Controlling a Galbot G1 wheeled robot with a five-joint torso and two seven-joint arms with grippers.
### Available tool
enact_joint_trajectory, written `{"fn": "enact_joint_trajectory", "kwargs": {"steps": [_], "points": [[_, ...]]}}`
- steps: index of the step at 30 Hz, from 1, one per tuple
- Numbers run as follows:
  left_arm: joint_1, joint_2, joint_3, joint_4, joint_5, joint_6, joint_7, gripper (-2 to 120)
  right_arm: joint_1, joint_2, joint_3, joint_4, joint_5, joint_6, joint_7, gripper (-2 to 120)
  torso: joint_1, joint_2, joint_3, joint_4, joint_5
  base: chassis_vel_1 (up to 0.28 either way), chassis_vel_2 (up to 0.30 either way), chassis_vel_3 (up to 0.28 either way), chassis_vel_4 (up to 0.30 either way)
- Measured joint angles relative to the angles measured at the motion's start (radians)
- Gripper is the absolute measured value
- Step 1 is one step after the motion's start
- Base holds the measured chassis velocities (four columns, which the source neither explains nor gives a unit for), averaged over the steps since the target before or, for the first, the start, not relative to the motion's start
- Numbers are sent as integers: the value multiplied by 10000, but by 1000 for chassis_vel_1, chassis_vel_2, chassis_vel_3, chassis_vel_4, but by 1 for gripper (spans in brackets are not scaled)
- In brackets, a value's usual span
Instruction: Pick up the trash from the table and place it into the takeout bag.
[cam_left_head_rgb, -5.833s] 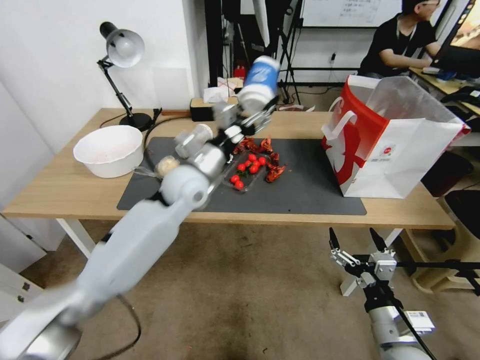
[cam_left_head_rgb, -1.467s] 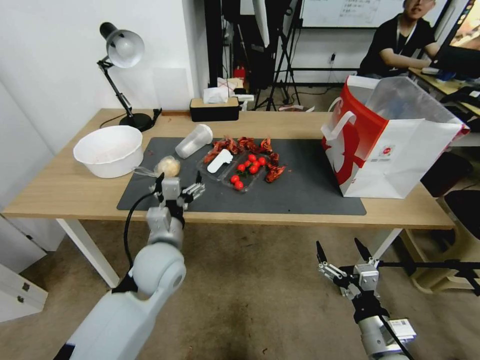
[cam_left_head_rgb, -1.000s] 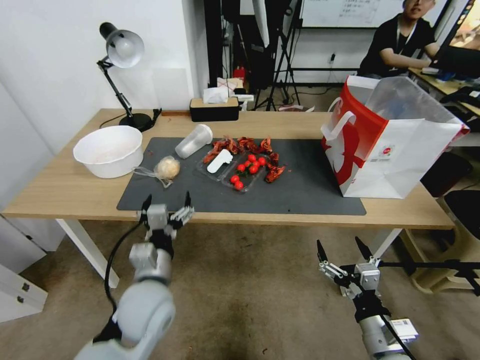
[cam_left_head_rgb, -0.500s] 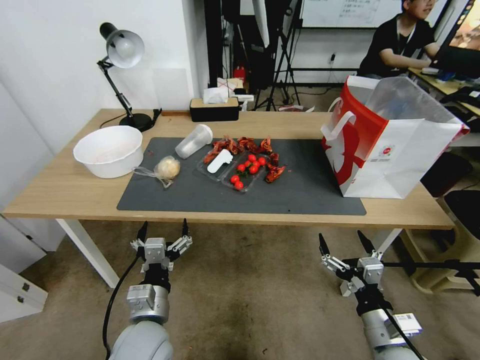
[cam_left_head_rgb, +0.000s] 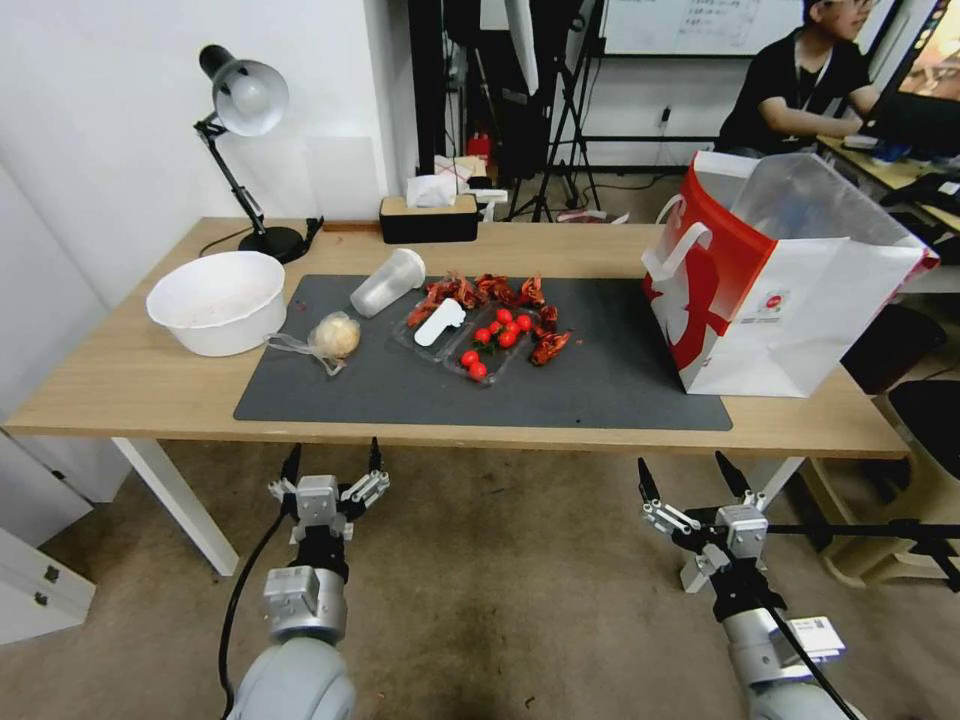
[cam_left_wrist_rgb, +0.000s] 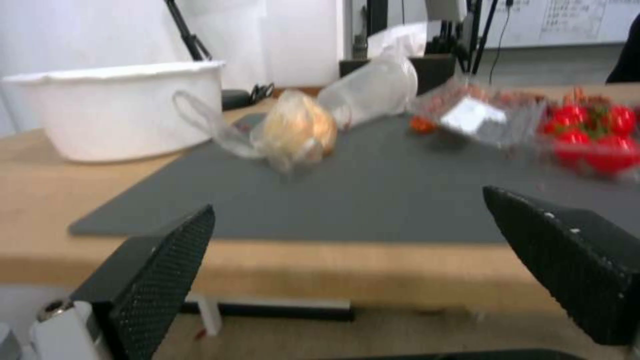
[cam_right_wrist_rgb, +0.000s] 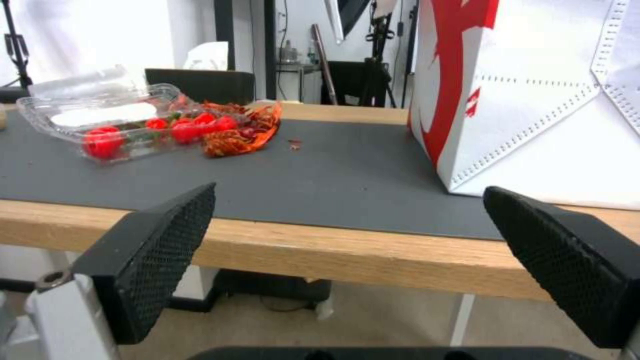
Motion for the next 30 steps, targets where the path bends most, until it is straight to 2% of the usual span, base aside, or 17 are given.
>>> {"fn": "enact_joint_trajectory", "kwargs": {"steps": [6, 9, 10, 13, 14, 18, 19, 22, 23, 26, 30], "points": [[-179, 100, 23, 95, -238, -9, 64, 100, 49, -13, -2, 73, 0, -57, -4, 100, 0, 0, 0, 0, -1, 0, 0, 0, 0], [-1139, 512, -26, 290, -1098, 24, 203, 100, 21, 73, -38, 139, -31, -71, -27, 100, 0, 0, 0, 0, -1, 0, 0, 0, 0], [-1139, 512, -26, 290, -1098, 24, 203, 100, 21, 73, -38, 139, -31, -71, -27, 100, 0, 0, 0, 0, -1, 0, 0, 0, 0], [-2797, 1067, -49, 766, -2073, 397, 360, 100, -80, 119, -9, 158, -100, -84, -29, 100, 1, 0, 2, -1, -1, 0, 0, 0, 0], [-2797, 1067, -49, 766, -2073, 397, 360, 100, -80, 119, -9, 158, -100, -84, -29, 100, 1, 0, 2, -1, -1, 0, 0, 0, 0], [-4678, 1490, 438, 1463, -3355, 1340, 337, 100, -104, 175, 48, 156, -255, -193, 20, 100, 2, 0, 2, 1, -3, 0, 0, 0, 0], [-4678, 1490, 438, 1463, -3355, 1340, 337, 100, -104, 175, 48, 156, -255, -193, 20, 100, 2, 0, 2, 1, -3, 0, 0, 0, 0], [-6243, 1777, 755, 2278, -4305, 2201, 267, 100, -205, 259, 65, 167, -341, -210, 39, 100, 1, 0, 2, -1, -1, 0, 0, 0, 0], [-6243, 1777, 755, 2278, -4305, 2201, 267, 100, -205, 259, 65, 167, -341, -210, 39, 100, 1, 0, 2, -1, -1, 0, 0, 0, 0], [-7326, 1999, 974, 2870, -5131, 3611, 274, 100, -225, 270, 88, 193, -358, -210, 43, 100, 2, 0, 1, -1, -1, 0, 0, 0, 0], [-7850, 2101, 1102, 3309, -5350, 4196, 271, 100, -221, 272, 93, 157, -359, -210, 47, 100, 2, 0, 1, -1, 1, 0, 0, 0, 0]]}}
